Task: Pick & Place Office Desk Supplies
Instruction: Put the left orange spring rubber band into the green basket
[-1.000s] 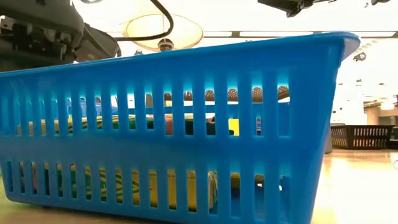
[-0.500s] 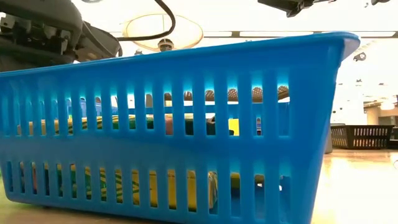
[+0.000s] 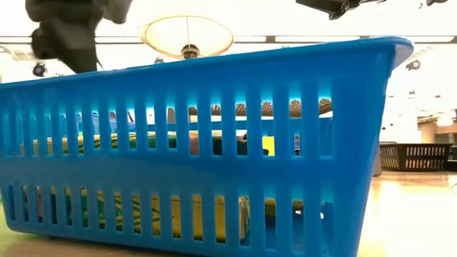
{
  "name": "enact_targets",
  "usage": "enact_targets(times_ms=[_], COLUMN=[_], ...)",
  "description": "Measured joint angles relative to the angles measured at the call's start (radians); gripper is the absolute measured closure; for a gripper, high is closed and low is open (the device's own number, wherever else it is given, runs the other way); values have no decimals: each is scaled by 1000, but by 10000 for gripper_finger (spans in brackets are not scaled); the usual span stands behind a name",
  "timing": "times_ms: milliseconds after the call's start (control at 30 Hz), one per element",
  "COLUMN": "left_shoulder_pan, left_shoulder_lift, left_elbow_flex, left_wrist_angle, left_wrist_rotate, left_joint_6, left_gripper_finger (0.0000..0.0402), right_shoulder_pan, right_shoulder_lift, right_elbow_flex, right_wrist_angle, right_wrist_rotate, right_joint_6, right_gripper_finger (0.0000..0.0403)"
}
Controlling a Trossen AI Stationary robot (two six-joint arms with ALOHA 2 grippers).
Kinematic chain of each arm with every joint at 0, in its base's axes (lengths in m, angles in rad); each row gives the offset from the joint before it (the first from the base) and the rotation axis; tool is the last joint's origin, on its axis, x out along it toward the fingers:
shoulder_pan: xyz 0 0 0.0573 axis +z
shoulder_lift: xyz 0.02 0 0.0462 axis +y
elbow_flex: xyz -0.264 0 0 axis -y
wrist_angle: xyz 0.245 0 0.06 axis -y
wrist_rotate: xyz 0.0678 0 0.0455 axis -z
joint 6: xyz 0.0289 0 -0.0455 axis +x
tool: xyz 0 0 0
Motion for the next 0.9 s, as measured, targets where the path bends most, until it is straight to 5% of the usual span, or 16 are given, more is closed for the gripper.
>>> enact_targets(times_ms=[133, 267, 500, 900], left_shoulder_pan=[-11, -23, 1, 152], left_shoulder_lift=[-68, -124, -258, -546], left_elbow_flex=[0, -24, -154, -445], left_wrist_angle=[47, 198, 560, 832], left_wrist_rotate=[-224, -381, -404, -354], left_joint_6=[195, 545, 953, 1153], left_gripper_finger=[295, 295, 295, 295], right_shoulder_pan=[0, 0, 0, 0], right_shoulder_lift=[0, 0, 0, 0], right_elbow_flex=[0, 0, 0, 0], right_wrist_angle=[0, 0, 0, 0], right_wrist_rotate=[0, 0, 0, 0], right_joint_6=[0, 0, 0, 0], right_gripper_finger=[218, 218, 218, 218])
